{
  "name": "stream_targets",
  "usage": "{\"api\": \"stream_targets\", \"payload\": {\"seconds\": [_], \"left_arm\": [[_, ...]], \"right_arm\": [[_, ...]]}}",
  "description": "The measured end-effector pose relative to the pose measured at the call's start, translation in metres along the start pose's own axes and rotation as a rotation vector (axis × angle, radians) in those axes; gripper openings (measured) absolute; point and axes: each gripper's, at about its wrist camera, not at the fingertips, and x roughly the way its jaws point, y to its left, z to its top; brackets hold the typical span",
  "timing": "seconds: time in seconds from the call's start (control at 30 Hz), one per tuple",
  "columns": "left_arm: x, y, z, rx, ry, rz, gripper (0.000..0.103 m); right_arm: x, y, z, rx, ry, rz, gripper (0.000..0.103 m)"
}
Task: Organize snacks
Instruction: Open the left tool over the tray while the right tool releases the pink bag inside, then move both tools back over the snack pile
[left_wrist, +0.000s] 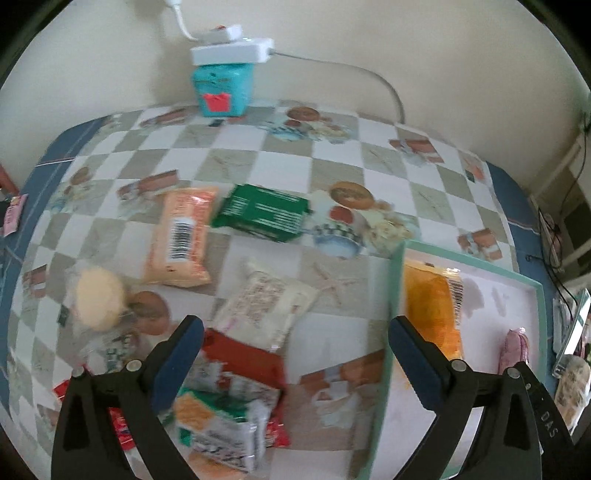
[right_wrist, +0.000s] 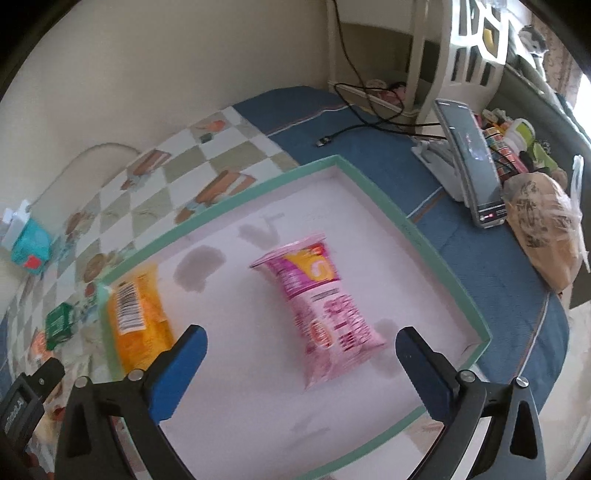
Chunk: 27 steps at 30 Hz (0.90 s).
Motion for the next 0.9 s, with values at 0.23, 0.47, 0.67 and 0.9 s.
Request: {"api": "stream_targets", "payload": {"seconds": [0.23, 0.47, 0.67, 0.9], "left_arm": [[-0.026, 0.027, -0.005, -0.063, -0.063, 0.092, 0.1], [-0.05, 0.058, -0.012, -0.149, -0.103, 0.081, 0.1], [-0.063, 0.085, -0.024, -0.187, -0.094, 0.122, 0.1], [-0.061, 0.118, -0.043, -0.192, -0.016, 0.203, 0.1]], "right_arm": [[-0.017, 0.015, -0.012, -0.035, -0.031, 0.033, 0.103], [-0.039, 0.032, -0.028, -0.064, -0.044, 0.104, 0.103], [-0.062, 0.05, -0.047, -0.12, -0.09, 0.108, 0.103], [-0.075, 0.088, -0.081, -0.258, -0.085, 0.143, 0.103]]}}
